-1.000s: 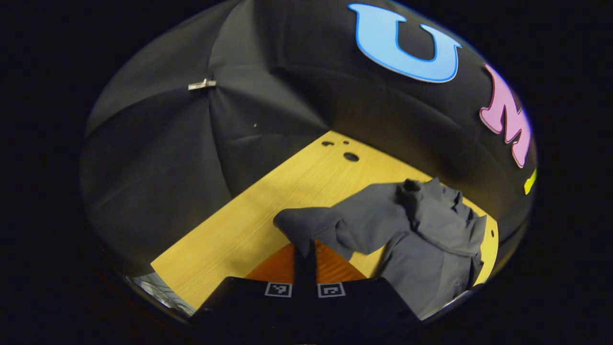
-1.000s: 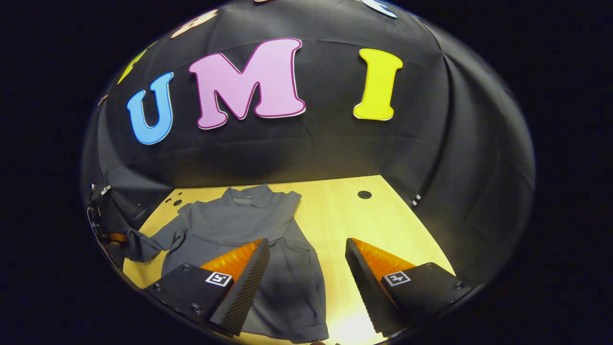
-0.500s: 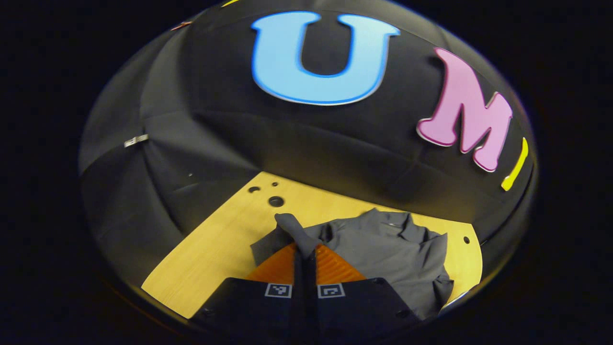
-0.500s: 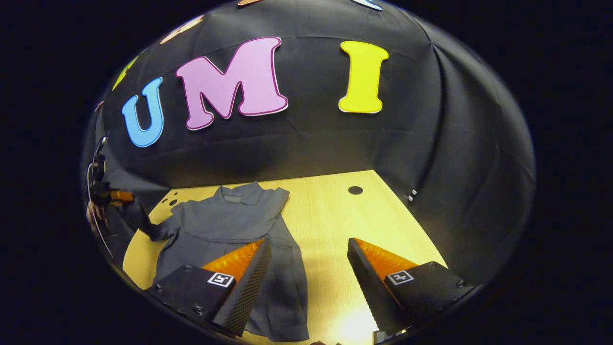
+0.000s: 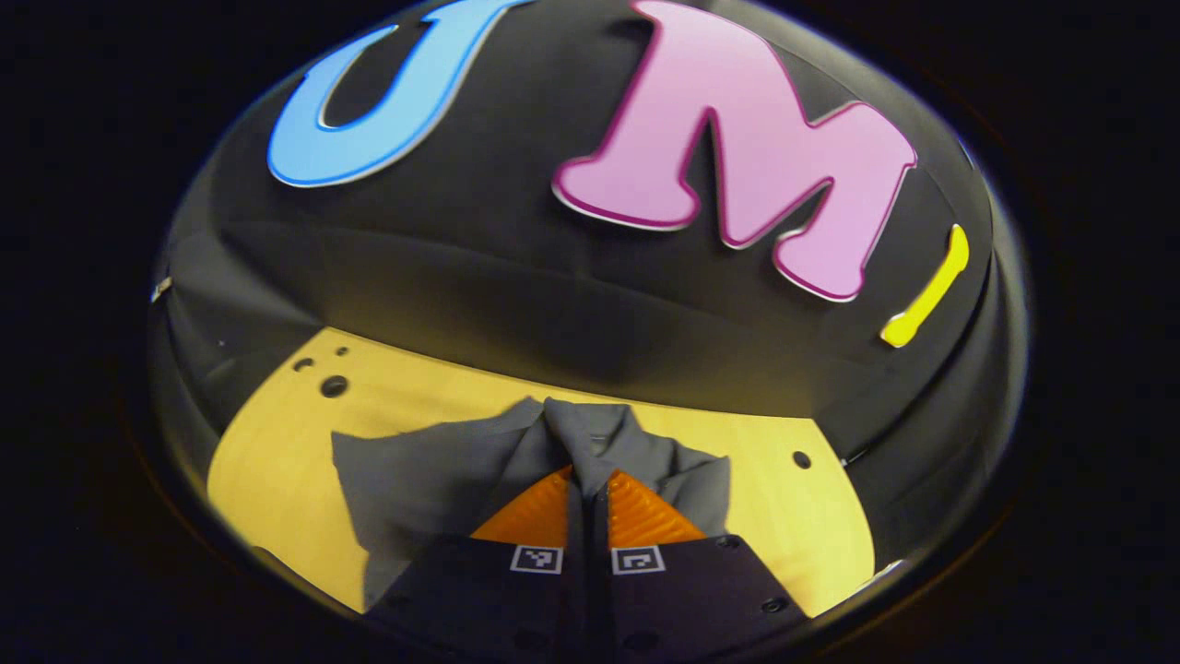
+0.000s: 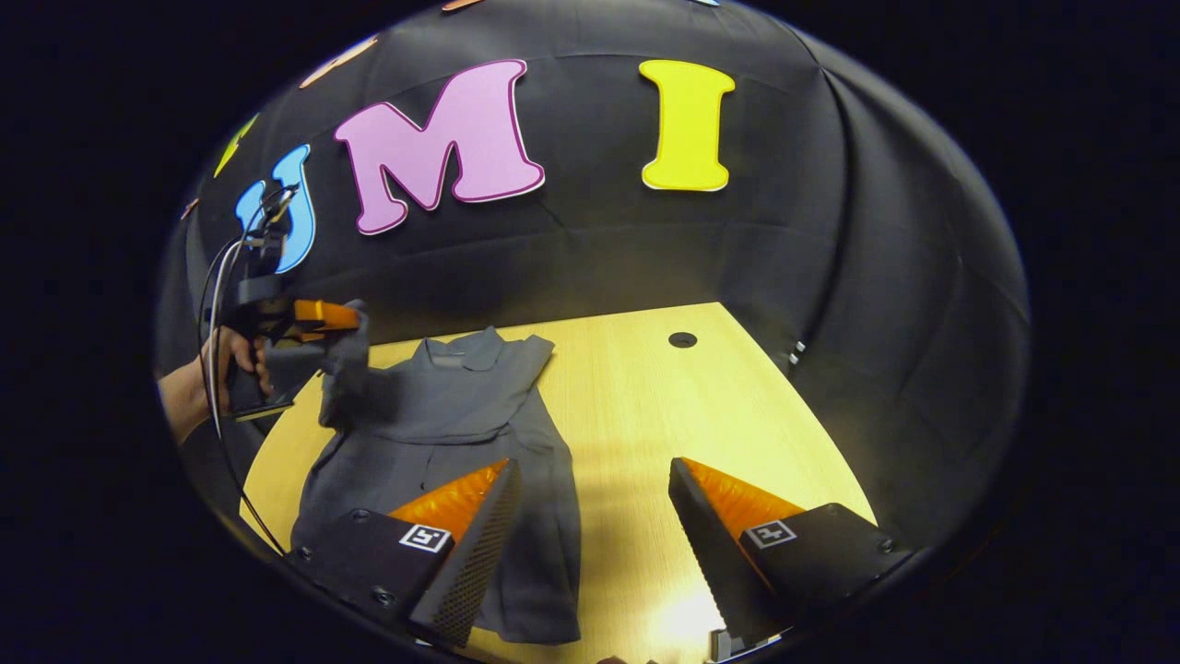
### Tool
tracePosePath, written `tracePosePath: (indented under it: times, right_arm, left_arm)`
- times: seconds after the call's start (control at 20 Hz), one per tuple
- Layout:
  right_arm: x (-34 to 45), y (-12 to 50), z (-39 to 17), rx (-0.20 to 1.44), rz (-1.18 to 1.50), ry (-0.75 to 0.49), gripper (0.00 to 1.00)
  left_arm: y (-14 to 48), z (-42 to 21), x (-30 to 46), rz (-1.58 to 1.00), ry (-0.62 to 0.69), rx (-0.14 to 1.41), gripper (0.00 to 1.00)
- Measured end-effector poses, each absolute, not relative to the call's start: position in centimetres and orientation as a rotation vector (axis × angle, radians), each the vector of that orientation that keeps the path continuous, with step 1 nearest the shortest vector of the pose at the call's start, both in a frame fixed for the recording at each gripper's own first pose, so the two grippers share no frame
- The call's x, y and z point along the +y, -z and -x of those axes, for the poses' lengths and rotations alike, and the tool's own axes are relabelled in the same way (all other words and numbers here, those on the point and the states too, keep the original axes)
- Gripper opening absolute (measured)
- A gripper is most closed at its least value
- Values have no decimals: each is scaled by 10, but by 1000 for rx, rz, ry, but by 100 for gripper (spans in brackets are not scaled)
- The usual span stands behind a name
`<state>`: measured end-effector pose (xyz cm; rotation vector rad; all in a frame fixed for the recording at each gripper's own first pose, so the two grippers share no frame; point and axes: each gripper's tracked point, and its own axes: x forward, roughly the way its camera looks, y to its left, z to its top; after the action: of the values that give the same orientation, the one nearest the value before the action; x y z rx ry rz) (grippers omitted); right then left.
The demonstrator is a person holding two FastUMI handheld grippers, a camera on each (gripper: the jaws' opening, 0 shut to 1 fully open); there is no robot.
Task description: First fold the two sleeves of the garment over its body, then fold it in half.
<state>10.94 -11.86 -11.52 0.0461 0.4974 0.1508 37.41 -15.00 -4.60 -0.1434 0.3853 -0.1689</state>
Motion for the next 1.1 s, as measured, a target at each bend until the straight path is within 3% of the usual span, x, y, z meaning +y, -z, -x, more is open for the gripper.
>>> tracePosePath:
  times: [0.2,0.4,0.55,0.6,0.65,0.7,0.9,1.1]
  right_arm:
    - [-127,118,-106,507,-46,-159,99]
    - [-132,128,-95,532,-41,-166,99]
    - [-133,136,-86,556,-65,-173,99]
    - [-131,139,-83,564,-67,-181,99]
    - [-131,144,-81,570,-55,-187,99]
    - [-132,147,-80,575,-36,-192,99]
    - [-124,152,-76,588,-30,-208,99]
    - [-96,164,-66,622,-51,-243,99]
  left_arm:
    - [77,-385,-228,107,292,448,5]
    - [123,-404,-278,-22,311,513,5]
    - [149,-416,-288,-112,283,552,13]
    - [152,-419,-290,-122,277,550,23]
    - [150,-420,-292,-121,286,544,25]
    - [147,-418,-295,-113,290,528,46]
    - [118,-386,-283,-66,335,451,96]
    - [102,-317,-212,-142,319,407,99]
